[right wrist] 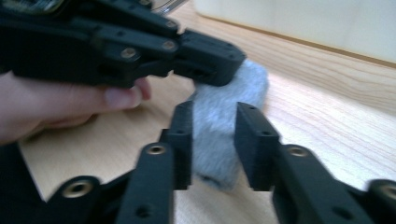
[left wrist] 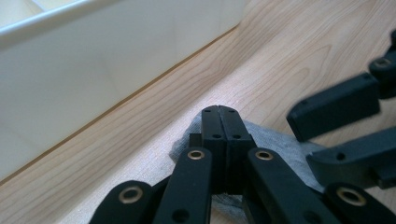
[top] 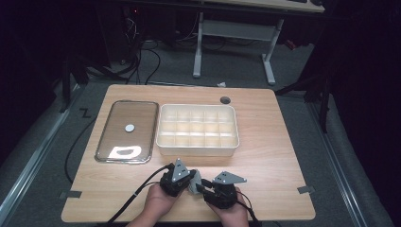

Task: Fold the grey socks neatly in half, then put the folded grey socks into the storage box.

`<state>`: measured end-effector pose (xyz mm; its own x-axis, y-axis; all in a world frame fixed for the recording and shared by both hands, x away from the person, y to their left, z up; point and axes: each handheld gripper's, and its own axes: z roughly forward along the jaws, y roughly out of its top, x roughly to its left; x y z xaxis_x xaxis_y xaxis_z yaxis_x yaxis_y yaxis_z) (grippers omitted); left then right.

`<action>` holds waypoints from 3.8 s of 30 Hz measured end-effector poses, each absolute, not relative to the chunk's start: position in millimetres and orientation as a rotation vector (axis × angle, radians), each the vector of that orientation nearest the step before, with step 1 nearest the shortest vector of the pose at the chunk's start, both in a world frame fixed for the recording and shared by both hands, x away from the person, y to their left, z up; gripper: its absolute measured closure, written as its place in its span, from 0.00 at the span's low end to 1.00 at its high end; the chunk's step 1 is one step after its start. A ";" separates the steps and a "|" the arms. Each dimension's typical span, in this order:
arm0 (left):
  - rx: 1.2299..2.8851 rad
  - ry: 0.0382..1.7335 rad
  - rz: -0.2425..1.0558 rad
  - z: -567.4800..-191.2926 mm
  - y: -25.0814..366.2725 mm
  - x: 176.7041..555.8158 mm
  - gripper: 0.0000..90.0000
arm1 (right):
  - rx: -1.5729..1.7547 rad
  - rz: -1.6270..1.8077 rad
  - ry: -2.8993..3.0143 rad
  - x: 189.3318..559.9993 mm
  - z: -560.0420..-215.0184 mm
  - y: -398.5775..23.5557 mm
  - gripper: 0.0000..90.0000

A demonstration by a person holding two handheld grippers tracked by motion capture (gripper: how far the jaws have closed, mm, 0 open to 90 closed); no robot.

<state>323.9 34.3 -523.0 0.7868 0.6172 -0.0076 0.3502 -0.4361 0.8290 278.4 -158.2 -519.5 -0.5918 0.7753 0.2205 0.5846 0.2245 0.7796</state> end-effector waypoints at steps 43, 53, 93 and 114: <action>2.031 0.761 0.289 -522.5 83.9 311.8 0.85 | 1.357 1.286 2.434 291.3 -531.1 -136.6 0.60; 2.048 0.753 0.293 -528.7 96.9 305.7 0.84 | 1.228 1.198 2.513 293.1 -523.9 -121.1 0.67; 1.986 0.902 0.445 -524.1 170.1 304.6 0.49 | 1.167 0.885 2.606 313.6 -489.5 -149.7 0.79; 2.007 0.902 0.391 -527.5 169.1 306.2 0.34 | 1.327 0.808 2.480 315.6 -459.8 -229.5 0.78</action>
<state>306.2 169.1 -527.5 0.6871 0.7237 -0.0639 0.4482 -0.3530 0.8213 315.6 -229.5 -459.8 -0.5706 0.8185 0.0664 0.7006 0.4430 0.5594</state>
